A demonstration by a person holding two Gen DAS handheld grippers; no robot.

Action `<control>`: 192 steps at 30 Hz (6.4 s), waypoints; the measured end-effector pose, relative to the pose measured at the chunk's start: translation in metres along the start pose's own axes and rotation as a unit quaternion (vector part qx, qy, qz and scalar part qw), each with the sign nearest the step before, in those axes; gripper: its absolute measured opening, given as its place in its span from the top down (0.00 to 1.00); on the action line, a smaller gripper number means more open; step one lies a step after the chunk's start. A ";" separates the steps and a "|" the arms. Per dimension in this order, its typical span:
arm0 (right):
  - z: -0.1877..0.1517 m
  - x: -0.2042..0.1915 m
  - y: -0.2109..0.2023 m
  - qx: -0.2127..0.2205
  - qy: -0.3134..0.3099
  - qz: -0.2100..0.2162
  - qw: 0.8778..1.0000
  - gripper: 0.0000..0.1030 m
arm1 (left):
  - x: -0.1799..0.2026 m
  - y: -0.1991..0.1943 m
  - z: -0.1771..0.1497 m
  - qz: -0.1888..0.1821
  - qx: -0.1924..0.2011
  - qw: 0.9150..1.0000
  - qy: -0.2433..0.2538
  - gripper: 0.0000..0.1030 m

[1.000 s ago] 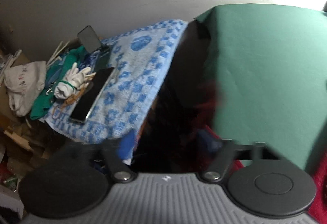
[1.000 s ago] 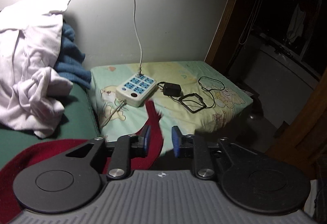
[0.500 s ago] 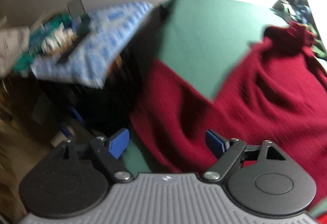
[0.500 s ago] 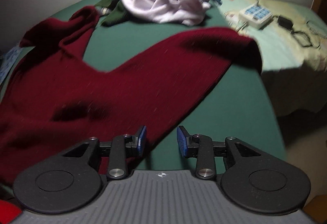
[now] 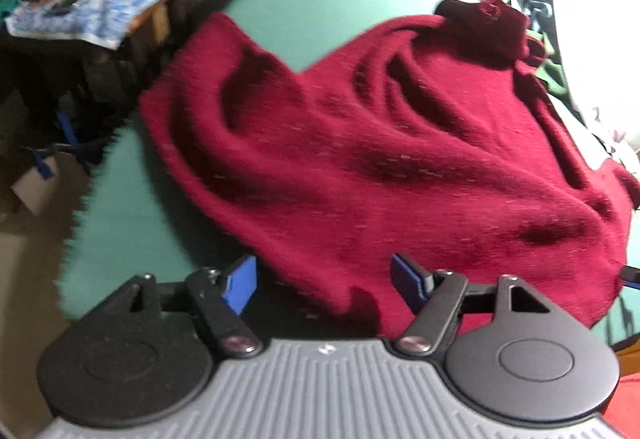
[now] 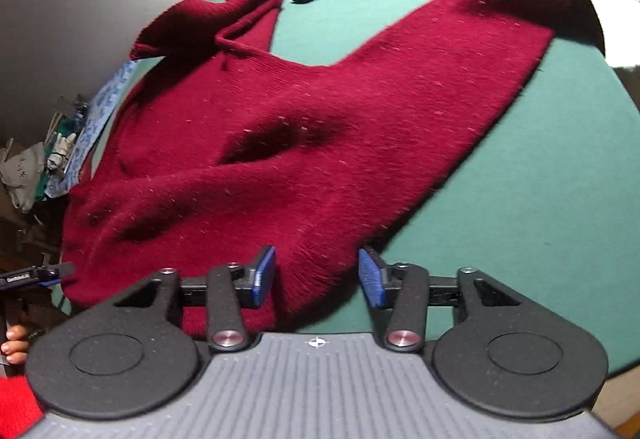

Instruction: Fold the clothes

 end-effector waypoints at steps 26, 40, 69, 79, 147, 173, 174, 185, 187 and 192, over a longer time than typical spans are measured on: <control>0.026 -0.004 -0.036 0.048 -0.108 -0.046 0.992 0.63 | -0.003 -0.056 0.024 0.139 0.029 0.984 0.111 0.48; 0.122 -0.089 0.044 0.104 -0.257 -0.070 0.958 0.57 | 0.133 0.016 0.127 0.133 0.137 0.942 0.277 0.39; 0.186 -0.055 0.107 0.125 -0.089 -0.201 0.968 0.92 | 0.073 0.134 0.240 0.064 0.074 0.972 0.214 0.86; 0.224 -0.090 0.086 0.157 -0.171 -0.136 0.963 0.64 | 0.057 0.093 0.262 0.063 0.111 0.976 0.178 0.75; 0.347 -0.076 0.189 0.193 -0.137 -0.190 0.953 0.95 | 0.018 0.108 0.259 0.028 0.066 0.987 0.146 0.36; 0.088 -0.072 0.064 0.146 -0.087 -0.148 0.974 0.58 | -0.001 0.066 0.133 0.023 0.050 0.988 0.147 0.45; 0.085 -0.070 0.065 0.144 -0.083 -0.148 0.975 0.56 | -0.002 0.067 0.135 0.025 0.048 0.988 0.148 0.46; 0.078 -0.057 0.055 0.151 -0.098 -0.133 0.975 0.45 | 0.014 0.052 0.117 0.105 0.041 0.981 0.160 0.90; 0.076 -0.053 0.053 0.150 -0.104 -0.130 0.975 0.45 | 0.014 0.047 0.112 0.124 0.041 0.979 0.159 0.90; 0.074 -0.039 0.045 0.146 -0.106 -0.118 0.976 0.45 | 0.002 0.039 0.097 0.165 0.035 0.974 0.152 0.89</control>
Point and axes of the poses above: each gripper's, at about its wrist camera, not at the fingertips, and y roughly the way its jaws point, x to its right, z to its top, the point moved 2 cm from there along y, roughly the way its jaws point, and after that the axes turned 5 degrees about -x, right-handed, at the moved point
